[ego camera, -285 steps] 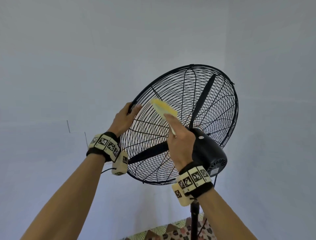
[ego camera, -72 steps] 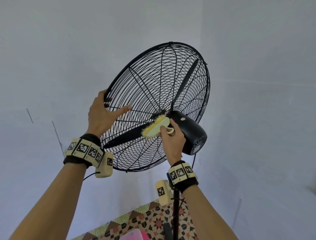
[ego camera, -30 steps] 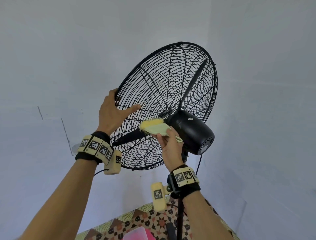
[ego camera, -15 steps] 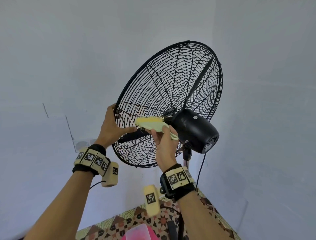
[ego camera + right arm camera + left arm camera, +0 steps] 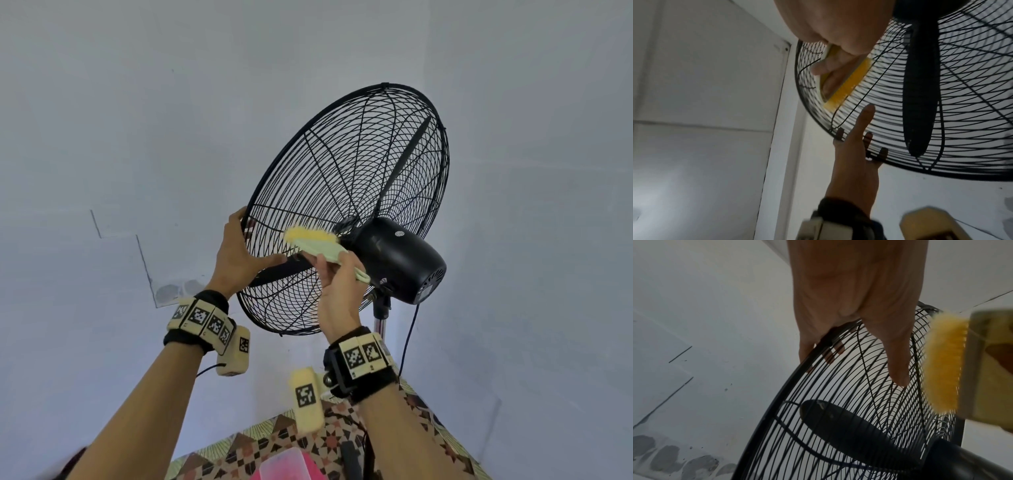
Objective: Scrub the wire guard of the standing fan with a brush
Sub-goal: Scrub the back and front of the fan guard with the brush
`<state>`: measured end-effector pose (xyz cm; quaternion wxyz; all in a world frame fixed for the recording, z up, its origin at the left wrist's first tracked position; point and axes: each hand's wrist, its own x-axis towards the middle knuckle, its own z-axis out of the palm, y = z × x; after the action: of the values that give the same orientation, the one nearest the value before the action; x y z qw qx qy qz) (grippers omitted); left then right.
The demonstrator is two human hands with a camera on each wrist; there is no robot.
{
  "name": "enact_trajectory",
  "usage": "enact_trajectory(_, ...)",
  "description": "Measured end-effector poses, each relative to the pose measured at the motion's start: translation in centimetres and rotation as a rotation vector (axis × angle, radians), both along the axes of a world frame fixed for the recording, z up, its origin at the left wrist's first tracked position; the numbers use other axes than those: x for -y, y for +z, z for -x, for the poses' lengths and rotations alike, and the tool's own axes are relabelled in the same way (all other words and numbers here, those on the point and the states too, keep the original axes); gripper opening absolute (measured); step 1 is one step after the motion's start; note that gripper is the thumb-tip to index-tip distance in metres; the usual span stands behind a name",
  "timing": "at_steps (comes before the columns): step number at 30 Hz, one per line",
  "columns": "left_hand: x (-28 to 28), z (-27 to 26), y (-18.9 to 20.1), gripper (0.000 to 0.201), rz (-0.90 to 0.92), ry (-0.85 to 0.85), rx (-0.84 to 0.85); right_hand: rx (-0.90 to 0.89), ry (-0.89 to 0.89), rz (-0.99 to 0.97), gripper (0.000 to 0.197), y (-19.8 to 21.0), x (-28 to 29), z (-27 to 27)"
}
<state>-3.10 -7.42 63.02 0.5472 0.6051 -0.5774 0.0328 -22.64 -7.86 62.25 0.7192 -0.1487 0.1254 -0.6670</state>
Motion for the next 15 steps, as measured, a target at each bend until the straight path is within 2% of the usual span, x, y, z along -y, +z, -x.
enact_trajectory(2,-0.1,0.1,-0.2,0.115,0.005,-0.002,-0.014,0.058,-0.076,-0.061,0.031,-0.1,0.7,0.2)
enact_trajectory(5,-0.1,0.1,-0.1,0.115,0.001,0.002,-0.020,0.056,-0.071,-0.083,0.034,0.3,0.2,-0.8)
enact_trajectory(11,-0.3,0.2,0.0,0.116,-0.003,0.007,0.002,-0.070,0.031,0.061,0.031,1.0,-2.3,-1.8)
enact_trajectory(15,-0.4,0.7,0.1,0.115,-0.008,0.013,-0.031,0.059,-0.025,-0.036,0.032,0.6,-0.8,-0.4)
